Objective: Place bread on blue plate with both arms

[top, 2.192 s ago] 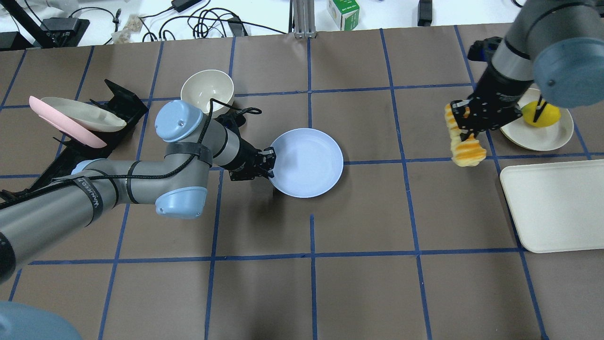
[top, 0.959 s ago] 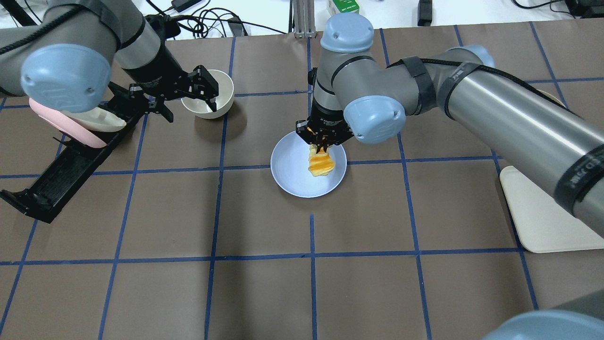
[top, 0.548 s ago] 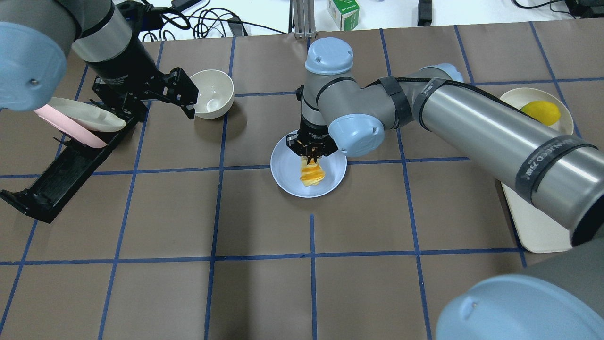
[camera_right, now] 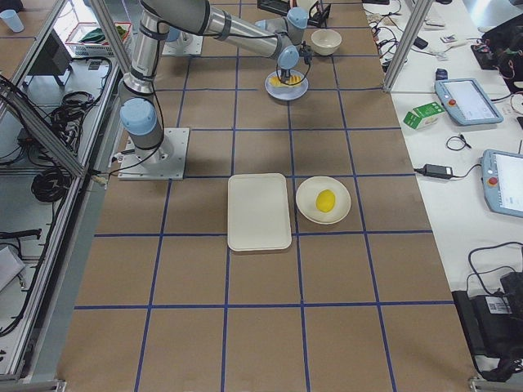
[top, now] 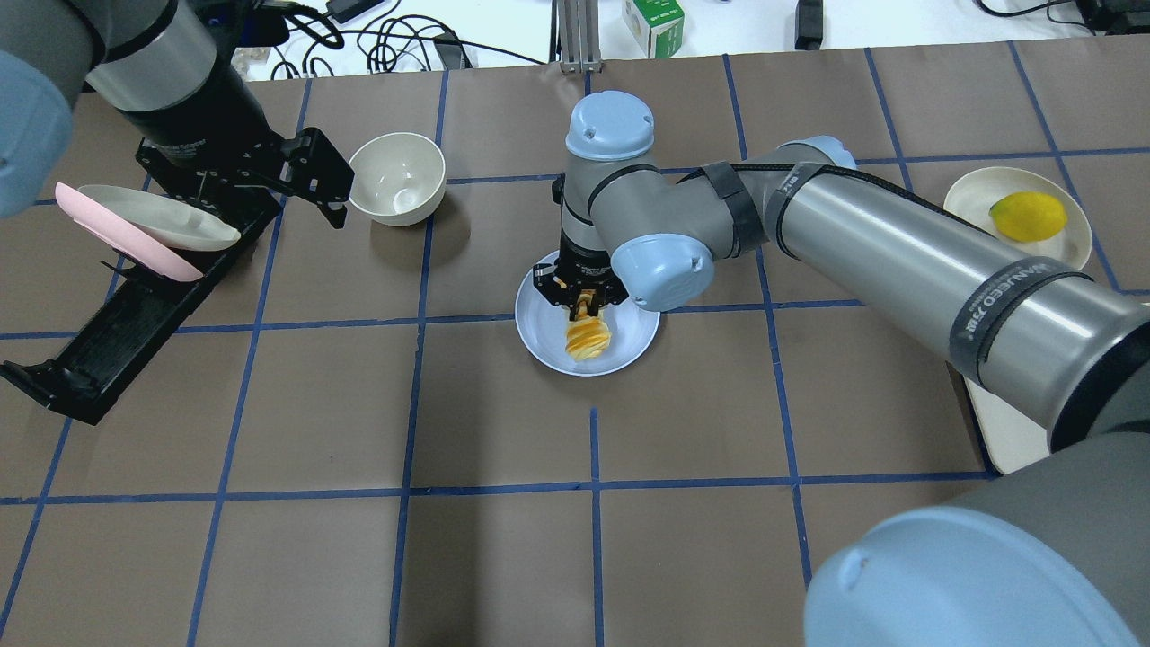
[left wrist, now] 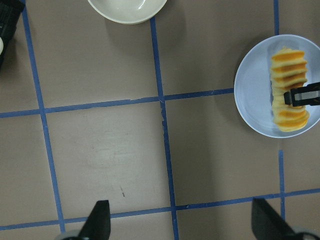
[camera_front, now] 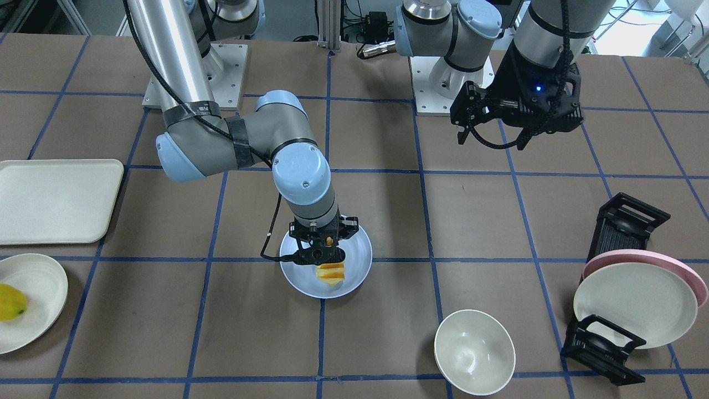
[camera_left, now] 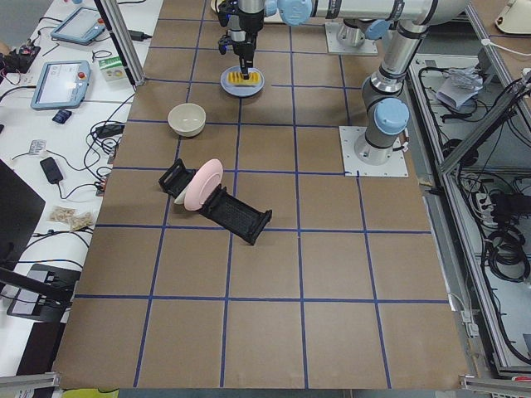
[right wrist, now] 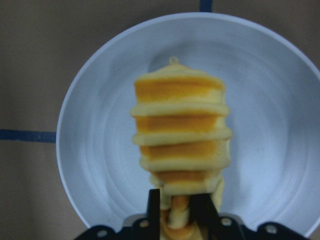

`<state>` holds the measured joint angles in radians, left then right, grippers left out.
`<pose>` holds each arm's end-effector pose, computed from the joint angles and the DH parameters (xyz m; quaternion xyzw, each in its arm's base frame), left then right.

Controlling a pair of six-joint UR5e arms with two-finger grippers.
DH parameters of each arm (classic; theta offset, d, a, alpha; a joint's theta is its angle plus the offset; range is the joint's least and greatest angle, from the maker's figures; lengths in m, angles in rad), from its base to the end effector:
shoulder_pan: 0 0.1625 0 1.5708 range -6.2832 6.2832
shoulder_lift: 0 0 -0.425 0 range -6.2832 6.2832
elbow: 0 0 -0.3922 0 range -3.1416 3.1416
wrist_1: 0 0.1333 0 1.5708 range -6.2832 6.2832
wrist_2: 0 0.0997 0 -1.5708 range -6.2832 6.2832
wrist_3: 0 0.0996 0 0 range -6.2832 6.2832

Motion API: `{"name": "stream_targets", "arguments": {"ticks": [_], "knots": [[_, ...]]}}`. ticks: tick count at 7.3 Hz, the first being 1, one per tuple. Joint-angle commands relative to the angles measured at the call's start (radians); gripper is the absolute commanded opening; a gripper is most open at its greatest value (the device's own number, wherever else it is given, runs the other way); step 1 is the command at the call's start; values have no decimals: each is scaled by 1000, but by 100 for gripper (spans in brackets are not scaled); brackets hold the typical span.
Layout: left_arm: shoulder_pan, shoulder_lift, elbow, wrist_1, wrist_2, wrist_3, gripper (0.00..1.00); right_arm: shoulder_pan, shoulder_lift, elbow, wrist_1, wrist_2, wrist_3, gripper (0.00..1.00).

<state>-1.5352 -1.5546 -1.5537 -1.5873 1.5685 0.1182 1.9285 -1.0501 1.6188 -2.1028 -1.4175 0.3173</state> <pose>-0.1161 -0.4909 0.5026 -0.0413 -0.9991 0.0085 0.0005 0.3625 -0.5455 0.2179 -0.0187 0.9967 0.0426 0.0662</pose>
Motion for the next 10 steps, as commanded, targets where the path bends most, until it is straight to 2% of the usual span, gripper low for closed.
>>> {"name": "stream_targets", "arguments": {"ticks": [1,3,4,7,10], "knots": [[1,-4,20,-28,6,-8,100,7,-10,1,-11,3,3,100],[3,8,6,-26,-28,-9,100,3,-27,-14,-2,-12,0,100],[3,8,6,-26,-28,-8,100,-32,-87,-10,19,-15,-16,100],[10,5,24,-22,-16,-8,100,-214,-282,-8,290,-47,-110,100],[10,8,24,-20,-11,-8,100,-295,-485,-7,550,-113,-164,100]]}}
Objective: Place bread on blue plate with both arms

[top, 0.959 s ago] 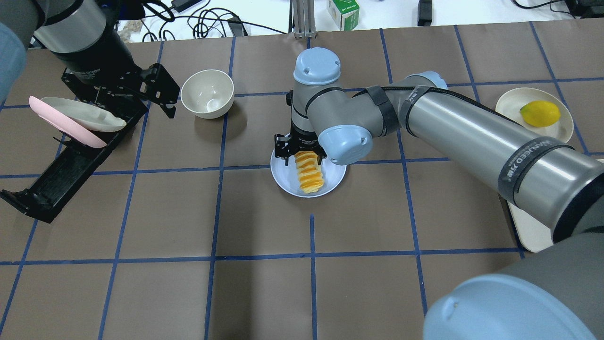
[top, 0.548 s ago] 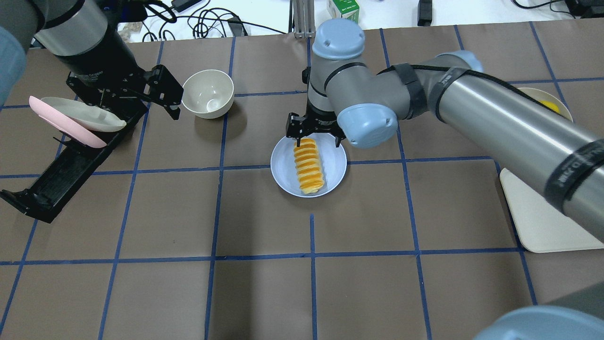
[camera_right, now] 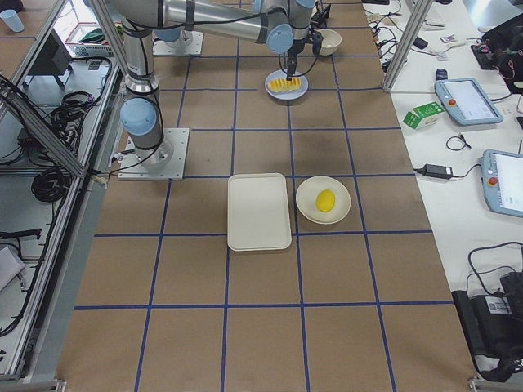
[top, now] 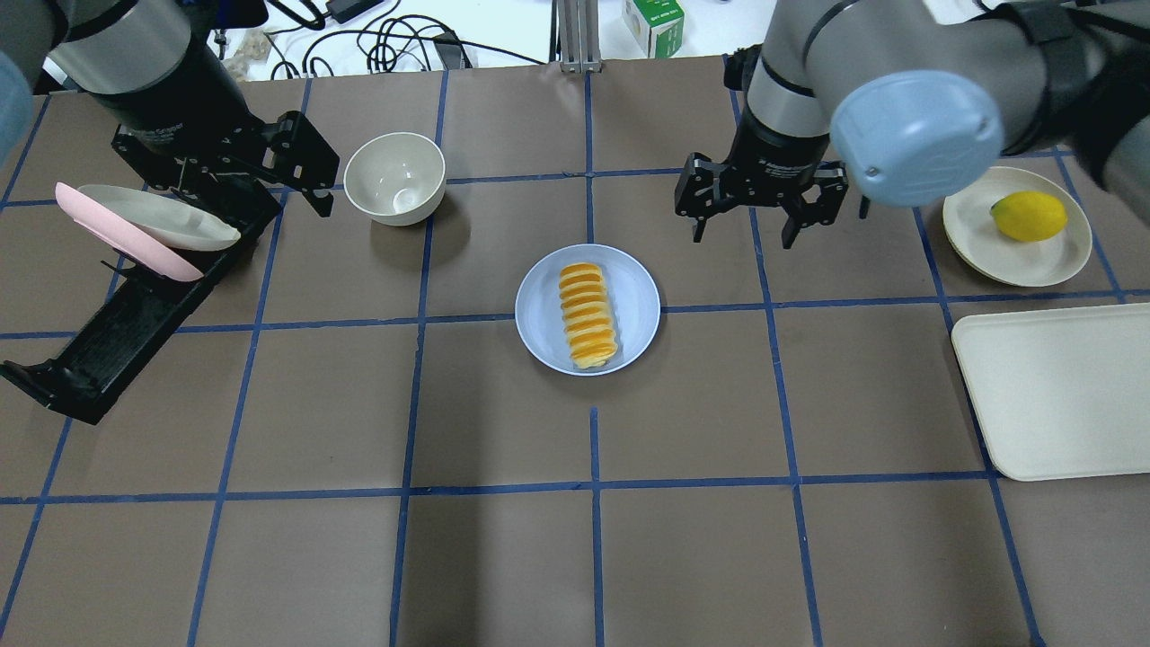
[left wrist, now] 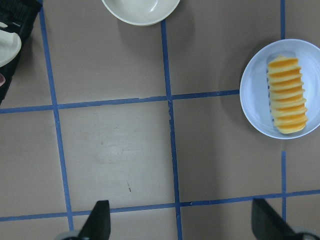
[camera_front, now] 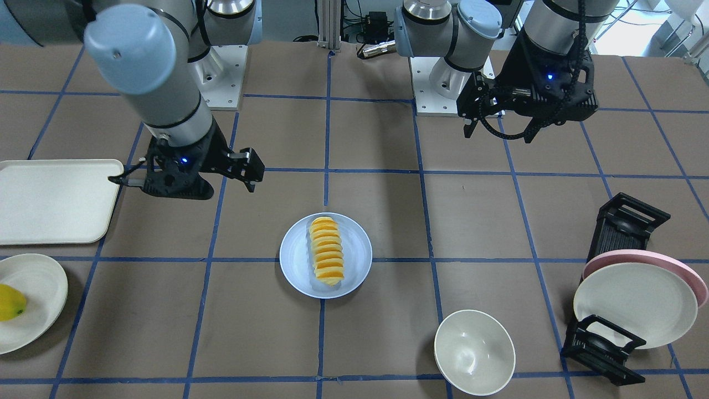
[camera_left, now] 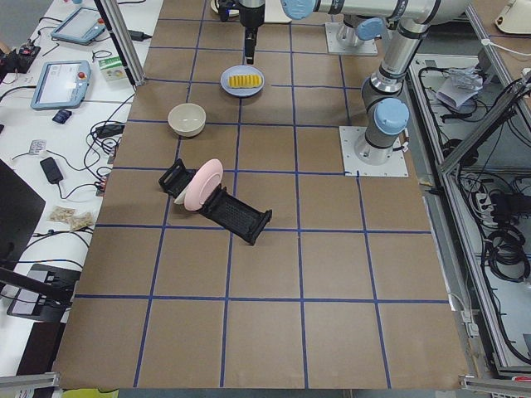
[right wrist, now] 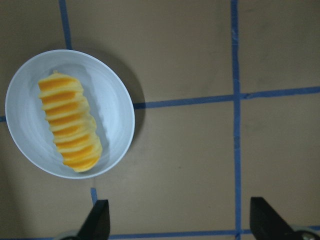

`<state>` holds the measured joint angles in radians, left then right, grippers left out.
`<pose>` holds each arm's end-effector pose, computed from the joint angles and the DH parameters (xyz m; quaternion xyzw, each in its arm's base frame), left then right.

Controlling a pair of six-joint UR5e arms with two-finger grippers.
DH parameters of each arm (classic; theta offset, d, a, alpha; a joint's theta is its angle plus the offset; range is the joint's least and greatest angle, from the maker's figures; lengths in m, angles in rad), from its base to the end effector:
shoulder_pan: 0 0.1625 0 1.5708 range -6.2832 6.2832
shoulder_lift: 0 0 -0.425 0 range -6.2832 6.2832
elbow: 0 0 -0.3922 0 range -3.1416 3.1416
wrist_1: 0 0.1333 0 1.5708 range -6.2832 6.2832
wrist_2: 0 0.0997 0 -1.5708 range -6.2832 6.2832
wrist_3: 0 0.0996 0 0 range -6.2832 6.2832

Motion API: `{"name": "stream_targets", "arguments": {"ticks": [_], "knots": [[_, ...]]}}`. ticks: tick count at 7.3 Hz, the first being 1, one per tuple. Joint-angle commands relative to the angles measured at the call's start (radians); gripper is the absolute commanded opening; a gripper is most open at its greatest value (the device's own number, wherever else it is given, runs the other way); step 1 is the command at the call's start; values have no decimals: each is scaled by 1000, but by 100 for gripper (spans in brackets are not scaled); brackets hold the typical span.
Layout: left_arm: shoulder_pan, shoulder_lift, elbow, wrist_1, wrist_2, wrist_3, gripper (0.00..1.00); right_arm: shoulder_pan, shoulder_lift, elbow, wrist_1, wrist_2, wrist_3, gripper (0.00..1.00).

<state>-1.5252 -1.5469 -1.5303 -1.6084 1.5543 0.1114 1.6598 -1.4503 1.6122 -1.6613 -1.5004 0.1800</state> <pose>-0.1128 -0.4892 0.5157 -0.0330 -0.9993 0.0140 0.0072 0.1869 -0.5159 0.4150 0.0467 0.9977 0.0401 0.0301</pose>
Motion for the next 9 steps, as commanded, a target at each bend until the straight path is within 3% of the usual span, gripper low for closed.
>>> {"name": "stream_targets", "arguments": {"ticks": [1,4,9], "knots": [[0,-7,1,2,0,-2,100,-28,-135,0,147,-68,-28,100],[0,-9,1,13,1,-1,100,-28,-237,5,268,-78,-27,100],[-3,-9,-2,15,1,-1,100,-35,-257,9,250,-75,-25,100]]}}
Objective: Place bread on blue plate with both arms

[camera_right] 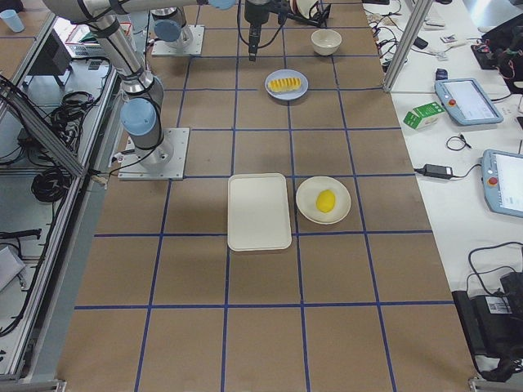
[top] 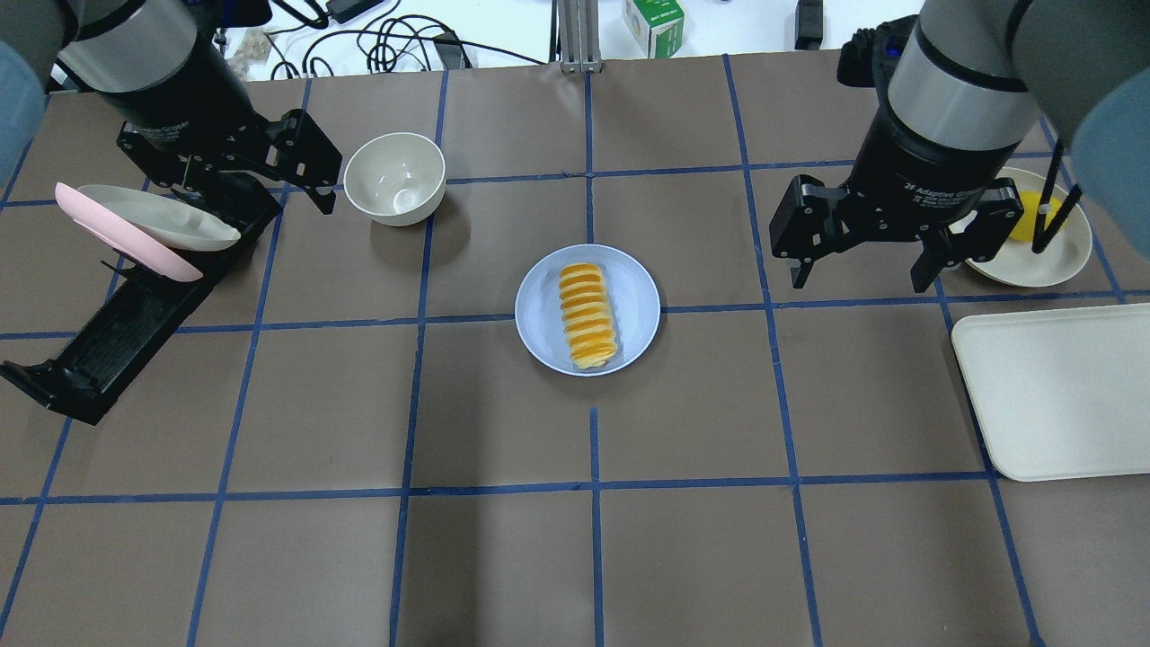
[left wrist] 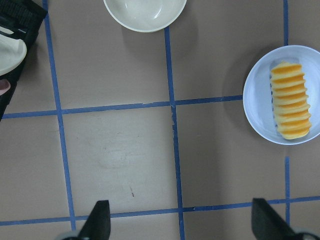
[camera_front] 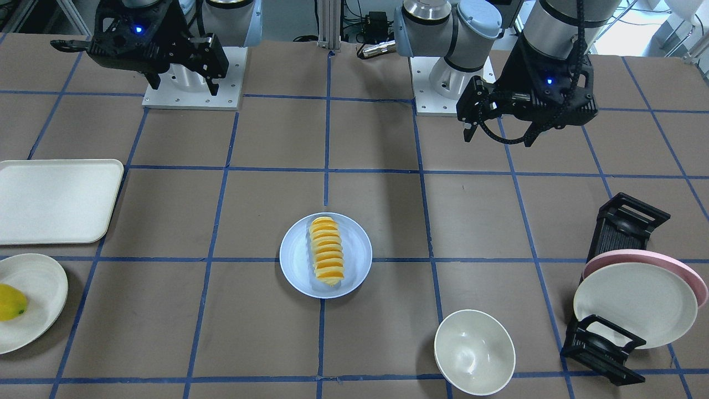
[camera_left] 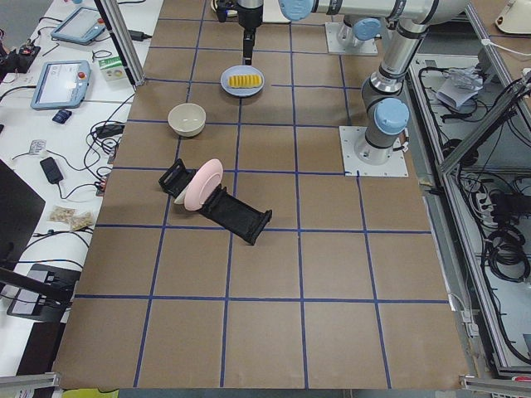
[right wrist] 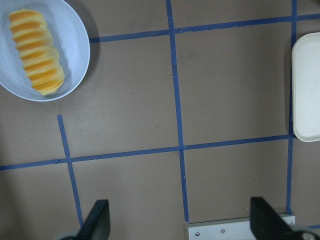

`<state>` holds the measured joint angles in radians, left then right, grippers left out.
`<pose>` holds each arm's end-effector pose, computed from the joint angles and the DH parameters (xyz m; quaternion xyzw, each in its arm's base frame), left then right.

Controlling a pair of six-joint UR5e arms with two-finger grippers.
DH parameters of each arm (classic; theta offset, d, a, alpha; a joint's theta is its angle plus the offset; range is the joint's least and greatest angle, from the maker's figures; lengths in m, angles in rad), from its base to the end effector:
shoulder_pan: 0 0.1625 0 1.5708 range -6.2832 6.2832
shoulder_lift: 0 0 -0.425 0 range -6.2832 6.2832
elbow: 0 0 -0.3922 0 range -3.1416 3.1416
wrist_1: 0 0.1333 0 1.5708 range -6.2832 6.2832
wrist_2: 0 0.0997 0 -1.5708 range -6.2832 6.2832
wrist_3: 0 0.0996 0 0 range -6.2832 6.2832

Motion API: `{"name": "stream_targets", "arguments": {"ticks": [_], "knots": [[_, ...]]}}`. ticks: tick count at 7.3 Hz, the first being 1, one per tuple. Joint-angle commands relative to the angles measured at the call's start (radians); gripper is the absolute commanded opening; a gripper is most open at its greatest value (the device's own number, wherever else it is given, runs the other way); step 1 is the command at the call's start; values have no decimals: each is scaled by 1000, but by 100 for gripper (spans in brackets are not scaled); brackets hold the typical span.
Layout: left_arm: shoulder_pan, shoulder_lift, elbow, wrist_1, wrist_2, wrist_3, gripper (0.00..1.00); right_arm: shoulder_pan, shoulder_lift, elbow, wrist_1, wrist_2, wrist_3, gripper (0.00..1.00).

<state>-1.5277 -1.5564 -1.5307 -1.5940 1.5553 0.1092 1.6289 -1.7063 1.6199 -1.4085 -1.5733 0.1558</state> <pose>-0.1137 -0.4936 0.5124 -0.0332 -0.9993 0.0162 0.0065 0.1575 -0.4167 0.5106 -0.0487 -0.9981 -0.0376 0.0053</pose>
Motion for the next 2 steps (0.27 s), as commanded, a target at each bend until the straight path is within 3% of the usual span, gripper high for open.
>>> {"name": "stream_targets", "arguments": {"ticks": [1,2], "knots": [[-5,-1,-2,-1,0,0,100,0,-4,0,3,7,16,100],[-5,6,-3,-1,0,1,100,0,3,3,19,10,13,100]]}}
